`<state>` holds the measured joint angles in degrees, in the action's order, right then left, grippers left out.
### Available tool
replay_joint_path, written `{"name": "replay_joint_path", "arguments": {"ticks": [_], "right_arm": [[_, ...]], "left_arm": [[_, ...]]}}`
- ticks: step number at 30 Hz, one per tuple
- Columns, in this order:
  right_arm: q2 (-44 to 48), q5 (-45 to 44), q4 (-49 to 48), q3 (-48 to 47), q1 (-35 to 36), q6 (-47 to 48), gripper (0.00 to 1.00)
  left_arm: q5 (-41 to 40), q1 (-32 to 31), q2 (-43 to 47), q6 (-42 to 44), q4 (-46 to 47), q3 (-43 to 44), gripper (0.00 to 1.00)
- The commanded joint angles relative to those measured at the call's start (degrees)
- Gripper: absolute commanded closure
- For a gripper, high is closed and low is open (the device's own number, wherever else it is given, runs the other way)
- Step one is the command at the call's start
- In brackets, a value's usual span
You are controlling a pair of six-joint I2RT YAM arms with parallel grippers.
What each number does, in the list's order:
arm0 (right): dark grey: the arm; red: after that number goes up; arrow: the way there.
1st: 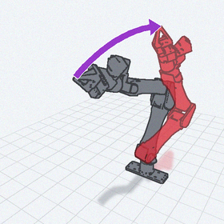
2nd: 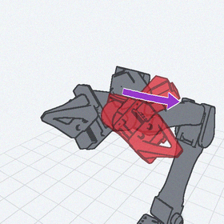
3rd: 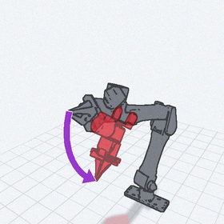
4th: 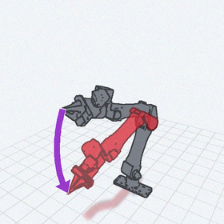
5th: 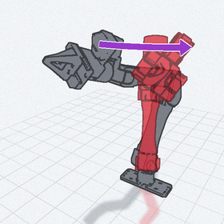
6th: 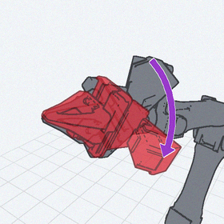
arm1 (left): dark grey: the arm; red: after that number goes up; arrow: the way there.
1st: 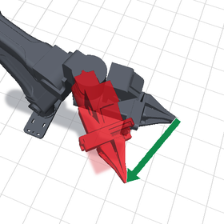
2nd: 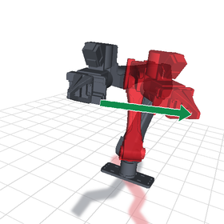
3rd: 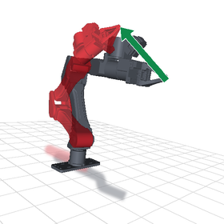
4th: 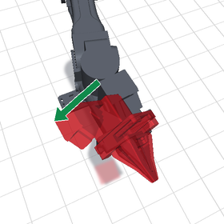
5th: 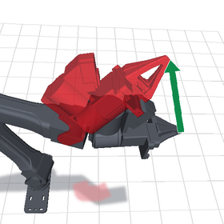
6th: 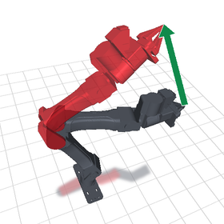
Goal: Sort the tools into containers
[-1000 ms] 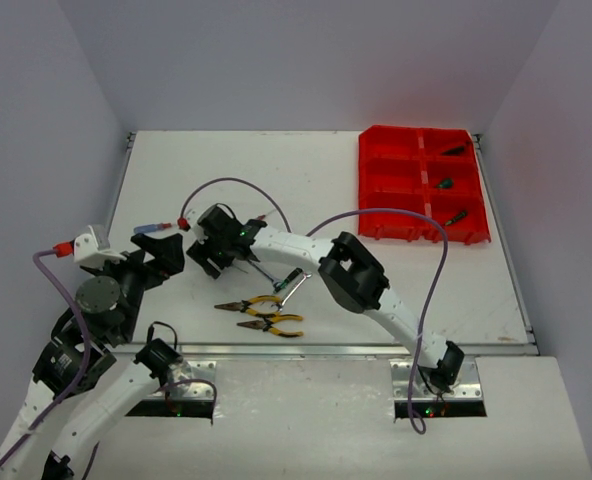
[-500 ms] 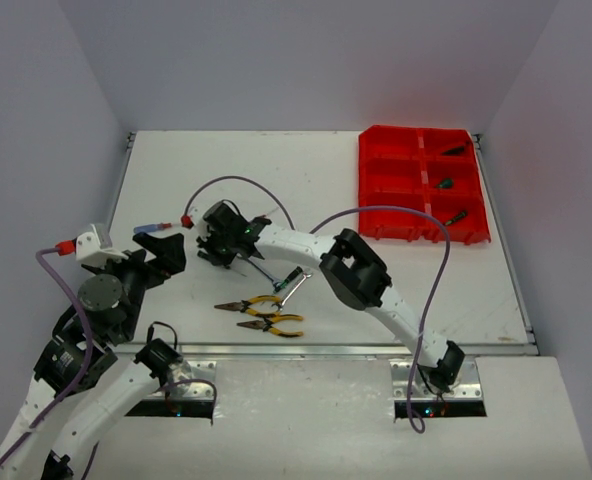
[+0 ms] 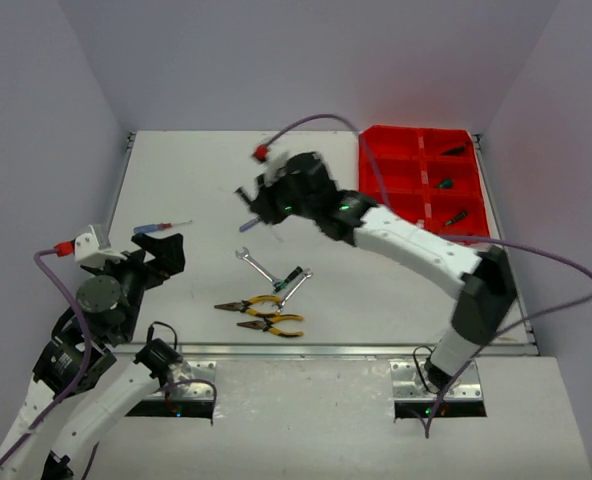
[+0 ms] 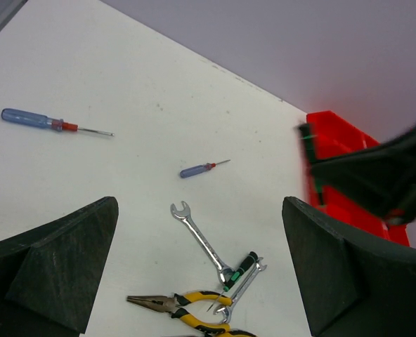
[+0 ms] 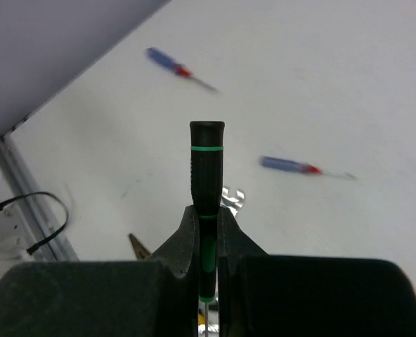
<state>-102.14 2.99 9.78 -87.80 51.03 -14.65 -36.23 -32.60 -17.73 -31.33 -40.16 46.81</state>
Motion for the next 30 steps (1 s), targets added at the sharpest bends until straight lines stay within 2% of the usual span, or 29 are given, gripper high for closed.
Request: {"name": "replay_joint_path", "arguments": {"ticks": [1, 2, 4, 7, 10, 13, 16, 25, 27, 28, 29, 30], "right_arm": [[17.0, -8.6, -0.1, 17.4, -21.5, -15.3, 1.0], [22.0, -7.8, 0.2, 23.6, -29.4, -19.6, 1.0], [28.2, -10.8, 2.2, 30.7, -39.4, -25.1, 1.0], [30.5, -18.8, 5.1, 34.9, -54.2, -31.2, 1.0], [28.5, -24.5, 7.8, 35.2, -60.6, -37.1, 1.0], [22.7, -29.2, 12.9, 29.8, -62.9, -40.1, 1.0], [17.1, -27.4, 14.8, 24.3, -64.2, -39.5, 1.0], [5.8, -25.3, 15.0, 16.6, -64.4, -38.9, 1.0], [4.4, -25.3, 15.3, 14.7, -64.4, -38.5, 0.94], [4.0, -25.3, 15.3, 14.0, -64.4, -38.3, 0.83], [3.5, -25.2, 15.3, 13.4, -64.4, -38.0, 0.67], [3.1, -25.1, 15.4, 12.9, -64.4, -37.7, 0.55]], "left_arm": [[0.8, 0.1, 0.2, 0.5, 1.4, 0.0, 0.0], [1.0, 0.0, -0.1, 0.7, 1.6, -0.1, 0.0], [1.8, 0.0, -0.7, 1.2, 2.0, -0.1, 0.0], [2.7, 0.1, -1.5, 1.6, 2.4, -0.2, 0.0], [2.9, 0.0, -2.0, 1.7, 2.4, -0.2, 0.0], [2.9, 0.0, -1.9, 1.7, 2.4, -0.2, 0.0], [2.6, 0.0, -1.6, 1.6, 2.2, -0.2, 0.0], [2.3, -0.1, -1.3, 1.5, 2.1, -0.2, 0.0], [2.4, 0.0, -1.4, 1.5, 2.2, -0.2, 0.0], [2.4, 0.0, -1.5, 1.5, 2.2, -0.2, 0.0], [2.5, -0.1, -1.5, 1.5, 2.2, -0.2, 0.0], [2.5, -0.1, -1.5, 1.5, 2.2, -0.2, 0.0]]}}
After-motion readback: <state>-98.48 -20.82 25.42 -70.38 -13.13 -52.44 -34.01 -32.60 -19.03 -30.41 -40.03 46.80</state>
